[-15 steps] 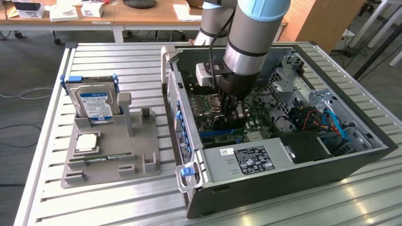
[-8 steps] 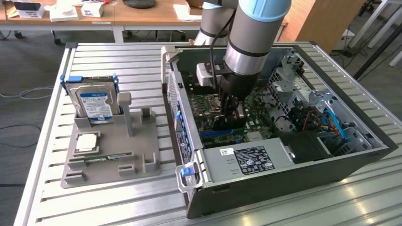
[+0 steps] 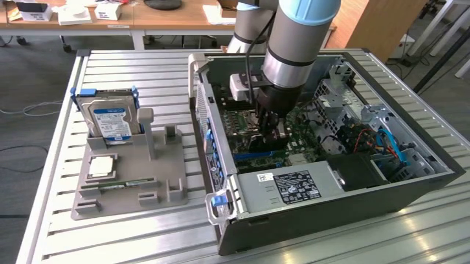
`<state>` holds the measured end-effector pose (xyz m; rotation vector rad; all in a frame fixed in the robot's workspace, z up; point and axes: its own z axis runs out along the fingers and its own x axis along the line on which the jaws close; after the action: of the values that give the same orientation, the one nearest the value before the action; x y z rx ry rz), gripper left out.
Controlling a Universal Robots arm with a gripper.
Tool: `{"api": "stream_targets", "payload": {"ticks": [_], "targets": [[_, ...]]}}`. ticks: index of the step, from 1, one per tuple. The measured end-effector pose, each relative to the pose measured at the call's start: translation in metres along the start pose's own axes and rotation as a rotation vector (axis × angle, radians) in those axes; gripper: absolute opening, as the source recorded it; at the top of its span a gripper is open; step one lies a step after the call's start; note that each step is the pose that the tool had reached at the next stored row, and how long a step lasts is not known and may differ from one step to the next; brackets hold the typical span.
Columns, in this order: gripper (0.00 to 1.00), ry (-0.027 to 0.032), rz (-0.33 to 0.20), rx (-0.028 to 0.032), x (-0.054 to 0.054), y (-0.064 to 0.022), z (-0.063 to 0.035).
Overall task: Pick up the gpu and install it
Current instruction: 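Insert the gpu into the slot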
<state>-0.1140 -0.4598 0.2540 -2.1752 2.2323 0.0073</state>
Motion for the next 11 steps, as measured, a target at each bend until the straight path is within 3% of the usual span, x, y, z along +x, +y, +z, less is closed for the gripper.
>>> {"api": "stream_targets", "payload": {"ticks": [7, 11], "targets": [[0.27, -0.0006, -0.015, 0.0171, 0.0000, 0.0001, 0.0002], [0.27, -0.0007, -0.018, 0.0201, 0.0000, 0.0001, 0.0002]]}}
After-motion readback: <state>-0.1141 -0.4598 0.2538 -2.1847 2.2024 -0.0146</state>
